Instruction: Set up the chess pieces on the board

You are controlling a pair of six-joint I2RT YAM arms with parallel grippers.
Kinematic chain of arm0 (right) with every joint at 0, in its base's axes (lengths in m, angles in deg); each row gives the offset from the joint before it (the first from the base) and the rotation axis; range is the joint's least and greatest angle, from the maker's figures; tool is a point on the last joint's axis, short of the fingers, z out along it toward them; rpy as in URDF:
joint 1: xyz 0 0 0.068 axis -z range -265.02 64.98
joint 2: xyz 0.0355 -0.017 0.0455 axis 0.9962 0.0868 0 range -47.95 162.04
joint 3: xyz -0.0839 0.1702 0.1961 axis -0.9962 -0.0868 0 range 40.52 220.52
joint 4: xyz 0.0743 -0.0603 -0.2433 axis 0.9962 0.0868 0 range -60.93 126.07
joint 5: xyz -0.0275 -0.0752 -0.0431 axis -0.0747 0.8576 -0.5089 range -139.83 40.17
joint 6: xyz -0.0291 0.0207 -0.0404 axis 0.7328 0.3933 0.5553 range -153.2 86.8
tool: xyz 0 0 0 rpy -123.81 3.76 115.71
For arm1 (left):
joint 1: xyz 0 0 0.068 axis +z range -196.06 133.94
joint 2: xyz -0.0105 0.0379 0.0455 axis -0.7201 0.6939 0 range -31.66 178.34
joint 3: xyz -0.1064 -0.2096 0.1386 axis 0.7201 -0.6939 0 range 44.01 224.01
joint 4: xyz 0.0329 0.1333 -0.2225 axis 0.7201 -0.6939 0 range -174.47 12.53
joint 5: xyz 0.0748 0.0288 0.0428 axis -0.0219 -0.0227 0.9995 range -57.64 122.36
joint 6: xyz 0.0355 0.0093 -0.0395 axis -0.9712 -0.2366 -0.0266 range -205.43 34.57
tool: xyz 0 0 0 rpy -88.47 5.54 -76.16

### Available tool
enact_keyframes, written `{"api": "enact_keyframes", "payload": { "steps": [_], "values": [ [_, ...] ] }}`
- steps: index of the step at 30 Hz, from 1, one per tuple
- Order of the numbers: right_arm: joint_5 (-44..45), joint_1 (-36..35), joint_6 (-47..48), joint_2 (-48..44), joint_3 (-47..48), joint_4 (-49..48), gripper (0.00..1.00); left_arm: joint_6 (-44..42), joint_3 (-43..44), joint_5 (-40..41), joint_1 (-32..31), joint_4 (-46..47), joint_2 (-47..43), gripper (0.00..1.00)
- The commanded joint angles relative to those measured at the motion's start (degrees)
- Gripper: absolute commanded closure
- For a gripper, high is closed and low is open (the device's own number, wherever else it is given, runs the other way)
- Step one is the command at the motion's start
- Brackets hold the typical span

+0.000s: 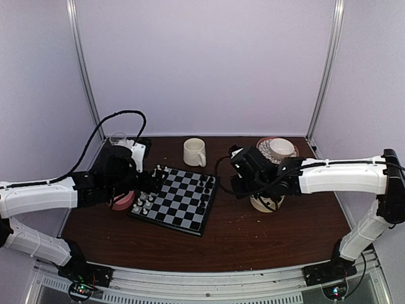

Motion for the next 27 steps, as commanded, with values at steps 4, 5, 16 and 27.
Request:
{"api": "enact_keyframes", "payload": {
  "steps": [4, 5, 16, 27],
  "values": [
    [11.8, 1.1, -1.7, -7.1, -9.6, -8.2, 0.65, -0.9, -0.2, -2.5, 0.2, 3.0, -0.4, 0.03],
    [12.5, 1.1, -1.7, -7.7, -10.2, -8.7, 0.65, -0.9, -0.1, -2.7, 0.2, 3.0, -0.4, 0.03],
    [18.0, 1.2, -3.2, -11.2, -14.5, -13.1, 0.62, -2.9, -1.1, -6.7, 0.2, 5.4, -1.1, 0.03],
    [23.2, 1.2, -1.1, -12.9, -17.5, -18.3, 0.59, -5.0, -1.8, -8.7, 0.2, 7.3, -0.7, 0.03]
  ]
}}
